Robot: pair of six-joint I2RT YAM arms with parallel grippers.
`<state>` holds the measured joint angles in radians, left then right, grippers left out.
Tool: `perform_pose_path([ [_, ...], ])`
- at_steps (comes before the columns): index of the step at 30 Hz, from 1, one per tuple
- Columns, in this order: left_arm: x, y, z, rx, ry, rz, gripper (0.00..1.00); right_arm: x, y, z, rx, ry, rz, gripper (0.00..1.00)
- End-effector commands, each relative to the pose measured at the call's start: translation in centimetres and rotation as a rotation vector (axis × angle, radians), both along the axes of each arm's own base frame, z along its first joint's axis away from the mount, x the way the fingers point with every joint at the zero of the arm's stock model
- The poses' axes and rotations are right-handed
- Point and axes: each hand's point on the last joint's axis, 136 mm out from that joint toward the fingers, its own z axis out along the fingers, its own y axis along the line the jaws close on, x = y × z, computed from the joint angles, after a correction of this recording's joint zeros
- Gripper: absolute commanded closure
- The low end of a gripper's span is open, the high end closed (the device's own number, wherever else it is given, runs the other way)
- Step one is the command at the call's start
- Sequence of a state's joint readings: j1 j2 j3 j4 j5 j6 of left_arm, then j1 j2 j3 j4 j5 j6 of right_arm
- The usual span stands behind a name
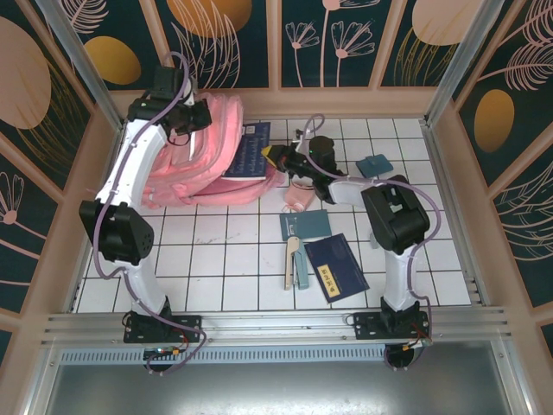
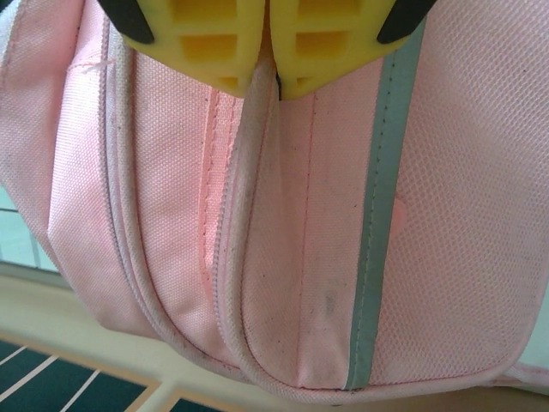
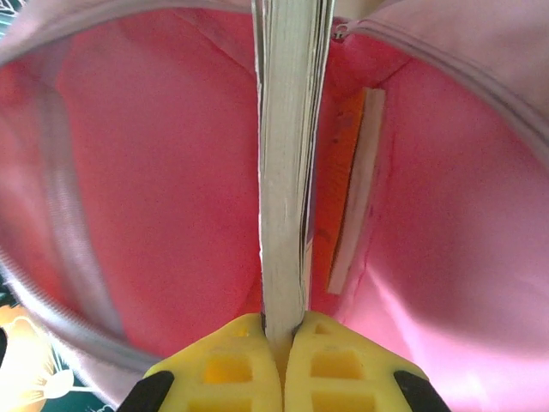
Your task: Pack the student bag
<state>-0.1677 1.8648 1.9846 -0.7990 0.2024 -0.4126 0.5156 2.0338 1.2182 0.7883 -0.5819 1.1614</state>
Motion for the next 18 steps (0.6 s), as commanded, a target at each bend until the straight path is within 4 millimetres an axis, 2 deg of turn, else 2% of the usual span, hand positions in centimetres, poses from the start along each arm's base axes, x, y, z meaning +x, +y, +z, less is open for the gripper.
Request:
perform_pose_path([
  [1, -0.5, -2.1, 8.5, -0.176, -0.239, -0.095, 1.0, 1.3, 2.3, 1.4, 0.045, -0.04, -0.032, 1.0],
  [4, -0.7, -2.8, 8.7, -0.235, -0.25, -0.123, 1.0, 1.6, 4.8, -0.2, 0.051, -0.002, -0.021, 1.0],
  [10, -0.4, -3.4, 7.8, -0.287, -0.215, -0.123, 1.0, 2.6, 9.4, -2.8, 0.062, 0.062, -0.036, 1.0],
  [18, -0.5, -3.7, 7.4, -0.326, -0.202, -0.122, 1.0, 4.1, 15.7, -4.6, 0.096, 0.09, -0.022, 1.0],
])
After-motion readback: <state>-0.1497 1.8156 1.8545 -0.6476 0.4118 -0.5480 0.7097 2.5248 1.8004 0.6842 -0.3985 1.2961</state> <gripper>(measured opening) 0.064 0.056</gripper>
